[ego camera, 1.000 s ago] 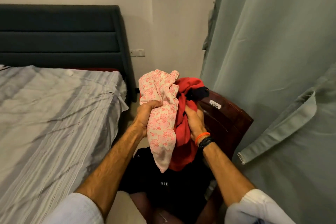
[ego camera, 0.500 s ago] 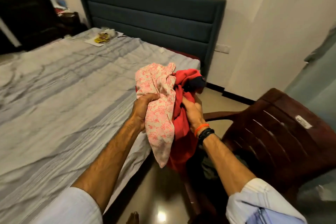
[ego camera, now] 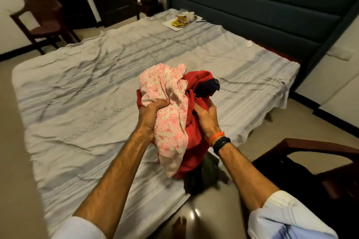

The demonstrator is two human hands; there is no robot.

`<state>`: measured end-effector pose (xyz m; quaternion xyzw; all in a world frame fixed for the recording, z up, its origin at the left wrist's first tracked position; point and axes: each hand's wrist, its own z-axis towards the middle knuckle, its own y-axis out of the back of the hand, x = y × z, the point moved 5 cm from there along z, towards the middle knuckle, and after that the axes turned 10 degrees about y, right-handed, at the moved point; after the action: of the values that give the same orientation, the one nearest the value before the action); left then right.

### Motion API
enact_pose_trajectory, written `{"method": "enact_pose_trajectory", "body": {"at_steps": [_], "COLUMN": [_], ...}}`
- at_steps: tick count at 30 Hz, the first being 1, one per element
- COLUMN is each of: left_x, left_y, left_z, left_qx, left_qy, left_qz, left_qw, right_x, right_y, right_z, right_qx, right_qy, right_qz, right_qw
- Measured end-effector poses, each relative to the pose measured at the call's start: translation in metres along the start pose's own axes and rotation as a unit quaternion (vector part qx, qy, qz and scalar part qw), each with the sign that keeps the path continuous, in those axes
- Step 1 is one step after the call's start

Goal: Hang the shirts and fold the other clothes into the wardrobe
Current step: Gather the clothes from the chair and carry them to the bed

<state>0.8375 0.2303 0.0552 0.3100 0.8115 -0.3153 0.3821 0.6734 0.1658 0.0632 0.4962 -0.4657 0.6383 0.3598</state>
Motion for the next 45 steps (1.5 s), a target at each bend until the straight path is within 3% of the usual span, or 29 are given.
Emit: {"method": "enact_pose_trajectory", "body": {"at_steps": [3,5,8,12,18,24,33,38,45], "left_x": [0.015,0.041,0.084,0.123,0.126,0.146,0.242,0.3,0.394], "left_y": [0.062,0.097,0.126,0.134,0.095,-0.025,-0.24,-0.321,-0.406], "left_z": [0.024,0.033,0.03,0.029,0.048,0.053,0.0,-0.036,-0.062], "left_qx": [-0.12,-0.158,-0.143,-0.114,-0.111,-0.008,0.186,0.232,0.284], "left_qy": [0.009,0.067,0.157,0.225,0.175,0.128,0.115,0.117,0.156], "left_qz": [0.081,0.195,0.311,0.292,0.288,0.319,0.447,0.478,0.552], "left_qw": [0.989,0.966,0.926,0.922,0.935,0.939,0.868,0.839,0.769], "right_x": [-0.048,-0.095,-0.143,-0.167,-0.156,-0.103,-0.044,-0.033,-0.043], "right_y": [-0.032,-0.036,-0.032,-0.032,0.008,0.114,0.318,0.399,0.509], "right_z": [0.01,0.008,-0.009,-0.031,-0.037,-0.046,-0.115,-0.164,-0.234], "right_qx": [0.073,0.138,0.198,0.212,0.105,-0.053,-0.269,-0.319,-0.393], "right_qy": [-0.057,-0.133,-0.228,-0.251,-0.23,-0.166,-0.134,-0.154,-0.241], "right_qz": [-0.104,-0.177,-0.252,-0.262,-0.241,-0.222,-0.228,-0.236,-0.24], "right_qw": [0.99,0.965,0.919,0.907,0.937,0.959,0.926,0.905,0.854]}}
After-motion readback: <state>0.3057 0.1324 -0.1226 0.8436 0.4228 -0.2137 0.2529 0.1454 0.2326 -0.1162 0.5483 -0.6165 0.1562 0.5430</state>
